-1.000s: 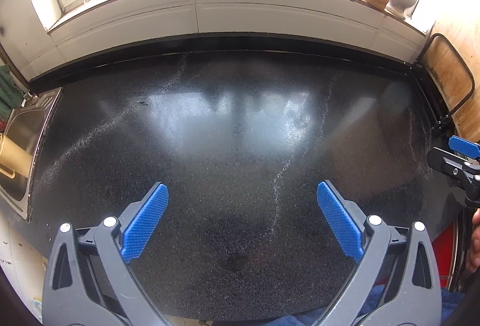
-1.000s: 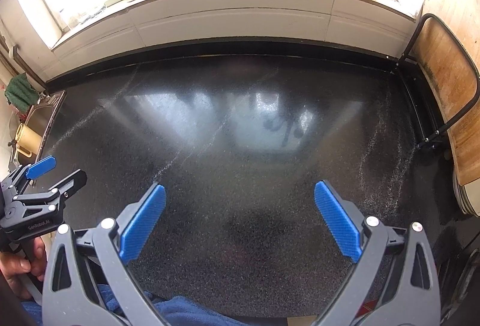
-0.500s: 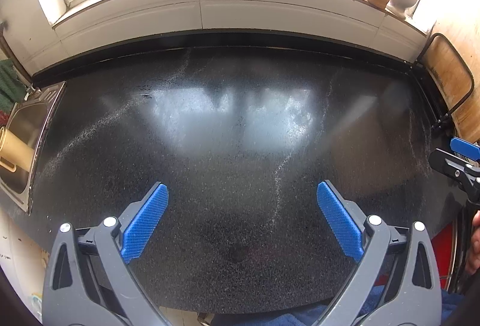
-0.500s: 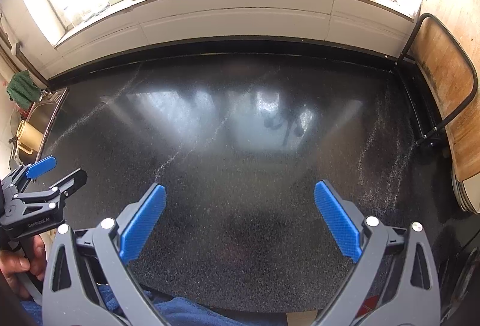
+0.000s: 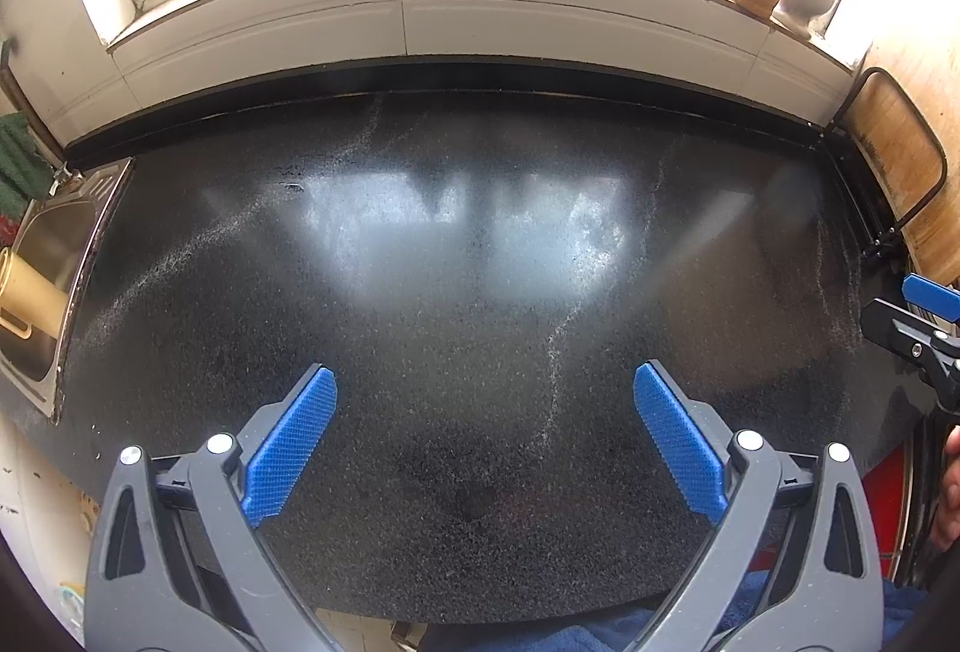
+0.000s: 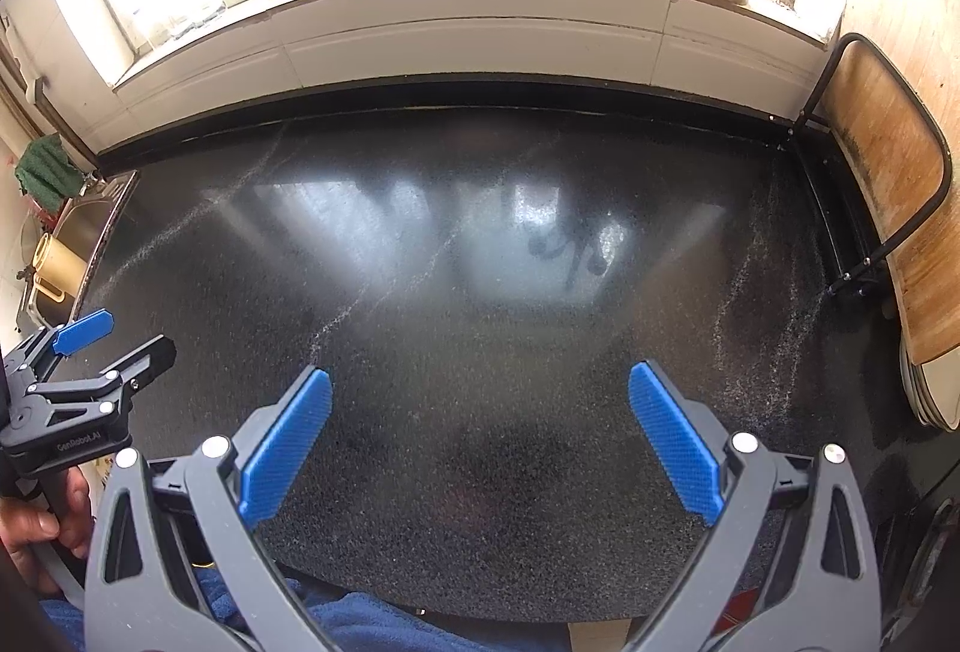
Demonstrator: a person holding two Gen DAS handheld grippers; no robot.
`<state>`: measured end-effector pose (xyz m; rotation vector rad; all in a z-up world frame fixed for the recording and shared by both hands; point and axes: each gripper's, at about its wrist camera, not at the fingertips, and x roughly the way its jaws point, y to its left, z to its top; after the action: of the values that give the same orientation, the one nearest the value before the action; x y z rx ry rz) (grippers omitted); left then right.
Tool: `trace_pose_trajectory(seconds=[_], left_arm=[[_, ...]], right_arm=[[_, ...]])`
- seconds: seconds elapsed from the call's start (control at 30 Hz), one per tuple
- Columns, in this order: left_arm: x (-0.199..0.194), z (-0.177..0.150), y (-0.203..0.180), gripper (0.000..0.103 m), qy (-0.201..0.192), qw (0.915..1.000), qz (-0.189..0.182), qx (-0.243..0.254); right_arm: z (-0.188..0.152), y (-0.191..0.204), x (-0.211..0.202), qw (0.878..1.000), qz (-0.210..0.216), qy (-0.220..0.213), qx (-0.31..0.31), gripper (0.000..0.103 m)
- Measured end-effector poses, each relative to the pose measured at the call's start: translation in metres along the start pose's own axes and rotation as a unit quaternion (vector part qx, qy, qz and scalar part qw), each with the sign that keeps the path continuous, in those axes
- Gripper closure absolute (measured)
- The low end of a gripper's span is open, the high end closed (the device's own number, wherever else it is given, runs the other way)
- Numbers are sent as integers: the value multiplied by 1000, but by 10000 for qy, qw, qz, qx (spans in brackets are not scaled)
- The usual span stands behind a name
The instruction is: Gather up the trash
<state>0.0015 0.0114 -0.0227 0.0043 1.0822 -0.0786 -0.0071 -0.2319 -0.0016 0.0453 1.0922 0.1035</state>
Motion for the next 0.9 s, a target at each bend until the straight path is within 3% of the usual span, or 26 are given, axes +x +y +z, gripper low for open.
trace_pose_trajectory(seconds=[0.9], left_arm=[[1,0,1,6,13,10000,1,47]], right_arm=[[4,0,0,10000,-3,-14,-25,7]])
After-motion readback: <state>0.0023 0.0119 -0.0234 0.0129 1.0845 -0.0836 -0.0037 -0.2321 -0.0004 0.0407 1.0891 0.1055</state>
